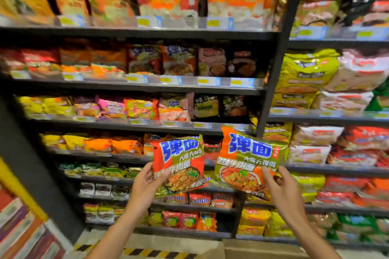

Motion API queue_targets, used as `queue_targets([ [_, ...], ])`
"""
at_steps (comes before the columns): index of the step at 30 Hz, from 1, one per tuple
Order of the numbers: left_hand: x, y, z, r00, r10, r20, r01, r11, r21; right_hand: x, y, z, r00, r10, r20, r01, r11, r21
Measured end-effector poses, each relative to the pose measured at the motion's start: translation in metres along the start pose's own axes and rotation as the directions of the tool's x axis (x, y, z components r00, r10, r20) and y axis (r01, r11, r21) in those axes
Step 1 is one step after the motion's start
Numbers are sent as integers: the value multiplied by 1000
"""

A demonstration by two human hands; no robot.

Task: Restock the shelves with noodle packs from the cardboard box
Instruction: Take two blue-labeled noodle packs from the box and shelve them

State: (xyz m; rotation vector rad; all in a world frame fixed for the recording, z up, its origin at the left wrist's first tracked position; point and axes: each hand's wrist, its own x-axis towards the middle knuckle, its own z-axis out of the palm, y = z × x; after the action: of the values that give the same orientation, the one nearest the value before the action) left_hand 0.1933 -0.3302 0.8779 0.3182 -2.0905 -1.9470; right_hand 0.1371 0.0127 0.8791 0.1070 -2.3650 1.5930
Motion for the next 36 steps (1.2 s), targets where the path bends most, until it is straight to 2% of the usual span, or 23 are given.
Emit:
queue_targets([
  [8,53,40,-141,993,119,-18,-119,993,-18,20,-101,125,997,-80,-2,80,997,21],
  [14,95,57,-201,990,135,-38,-135,991,-6,27,-141,178,999,-40,5,40,998,55],
  [25,168,76,-205,973,231,-1,-231,973,-11,78,-172,205,999,2,-42,-1,1000,26],
  [32,226,108,-197,942,335,22,-335,942,31,128,-183,227,996,-78,-36,82,988,129],
  [36,271,132,-193,911,408,-54,-408,913,10,155,-189,231,994,-88,-66,98,982,159],
])
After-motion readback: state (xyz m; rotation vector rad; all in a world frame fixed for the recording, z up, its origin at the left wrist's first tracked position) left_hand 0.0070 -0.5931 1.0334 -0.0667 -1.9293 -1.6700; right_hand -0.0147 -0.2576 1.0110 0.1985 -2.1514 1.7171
